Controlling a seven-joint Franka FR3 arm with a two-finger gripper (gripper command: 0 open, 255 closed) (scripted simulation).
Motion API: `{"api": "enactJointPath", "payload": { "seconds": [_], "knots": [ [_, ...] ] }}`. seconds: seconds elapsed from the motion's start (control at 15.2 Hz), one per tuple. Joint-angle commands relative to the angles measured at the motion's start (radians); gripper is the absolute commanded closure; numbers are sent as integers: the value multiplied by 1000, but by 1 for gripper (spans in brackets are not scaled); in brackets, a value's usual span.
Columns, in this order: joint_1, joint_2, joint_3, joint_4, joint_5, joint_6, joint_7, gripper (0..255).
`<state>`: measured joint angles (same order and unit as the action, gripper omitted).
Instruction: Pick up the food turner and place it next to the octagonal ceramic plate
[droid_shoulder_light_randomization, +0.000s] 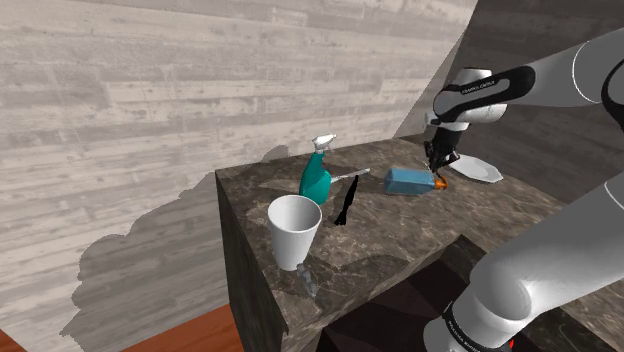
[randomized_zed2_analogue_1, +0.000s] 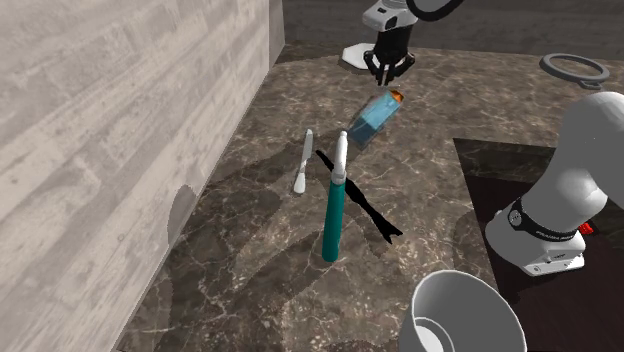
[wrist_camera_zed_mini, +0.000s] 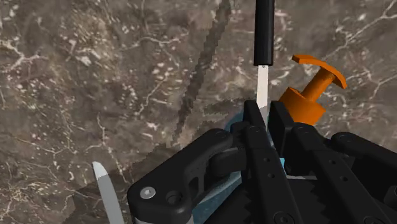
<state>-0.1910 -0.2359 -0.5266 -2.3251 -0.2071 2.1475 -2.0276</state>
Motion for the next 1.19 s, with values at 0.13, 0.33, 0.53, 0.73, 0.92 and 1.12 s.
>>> {"api": "enactJointPath", "payload": {
  "seconds": [0.13,0.33,0.53,0.73,0.92,1.12],
  "knots": [
    [-40,8,-68,16,-7,4,-107,255],
    [-66,26,-122,39,-2,8,-190,255],
    [-89,56,-177,70,15,11,-280,255],
    [-110,100,-234,112,47,15,-378,255],
    [-127,145,-277,151,85,16,-460,255],
    [-127,170,-283,128,103,57,-473,255]
  ]
}}
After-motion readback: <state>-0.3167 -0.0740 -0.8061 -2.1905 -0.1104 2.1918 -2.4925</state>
